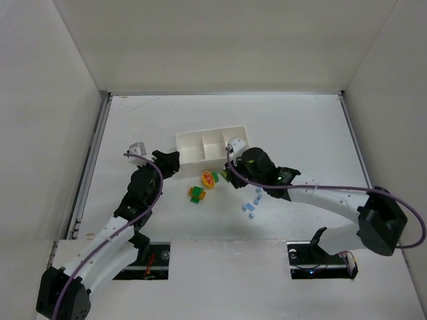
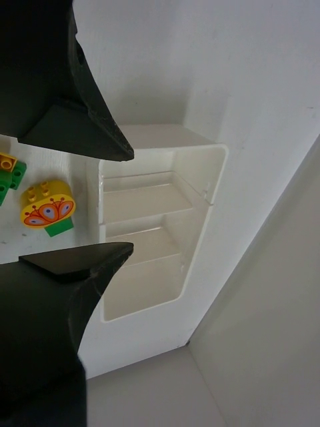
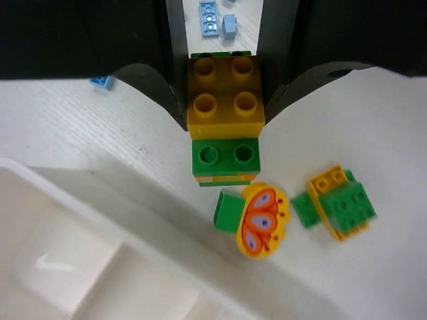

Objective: Sort the legos into containers by color

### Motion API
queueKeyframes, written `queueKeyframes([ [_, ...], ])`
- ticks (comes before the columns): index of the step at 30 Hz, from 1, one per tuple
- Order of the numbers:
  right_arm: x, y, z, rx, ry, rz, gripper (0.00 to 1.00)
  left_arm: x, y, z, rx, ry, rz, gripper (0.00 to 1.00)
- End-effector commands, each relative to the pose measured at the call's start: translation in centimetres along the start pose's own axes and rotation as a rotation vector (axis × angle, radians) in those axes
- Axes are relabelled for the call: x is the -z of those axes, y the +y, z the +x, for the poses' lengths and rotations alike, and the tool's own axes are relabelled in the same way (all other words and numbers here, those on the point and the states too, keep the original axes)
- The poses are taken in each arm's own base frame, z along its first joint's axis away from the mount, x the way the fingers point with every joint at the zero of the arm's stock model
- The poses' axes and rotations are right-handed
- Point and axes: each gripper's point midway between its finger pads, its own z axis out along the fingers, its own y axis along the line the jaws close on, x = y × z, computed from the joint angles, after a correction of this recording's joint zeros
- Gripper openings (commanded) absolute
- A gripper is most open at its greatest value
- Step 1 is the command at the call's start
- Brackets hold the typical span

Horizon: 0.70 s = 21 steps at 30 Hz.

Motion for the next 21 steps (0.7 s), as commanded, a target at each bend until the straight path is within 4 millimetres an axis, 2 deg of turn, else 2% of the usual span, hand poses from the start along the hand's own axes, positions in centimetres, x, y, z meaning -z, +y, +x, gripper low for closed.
queueKeyframes([
  [1,2.6,-0.2,-5.9,-0.162,-0.239,-0.055,0.23,-0.1,-3.7,-2.1,0.054,-0.028,0.104,0.49],
  [4,4.5,-1.2,-8.7,-0.326,-0.356,-0.099,0.23,0.2,-5.8,-2.0,0.092,0.000,0.158,0.52],
  [7,5.5,-1.7,-10.8,-0.488,-0.420,-0.189,0.23,0.6,-8.4,-1.8,0.131,0.037,0.232,0.55],
  [12,6.6,0.0,-14.1,-0.614,-0.520,-0.401,0.23,1.8,-12.3,-1.6,0.244,0.094,0.363,0.63],
  [18,7.4,1.5,-16.9,-0.738,-0.587,-0.607,0.22,2.7,-14.7,-1.4,0.397,0.157,0.459,0.63],
  [21,7.8,1.6,-18.1,-0.799,-0.624,-0.666,0.22,2.7,-15.0,-1.3,0.414,0.163,0.475,0.62],
])
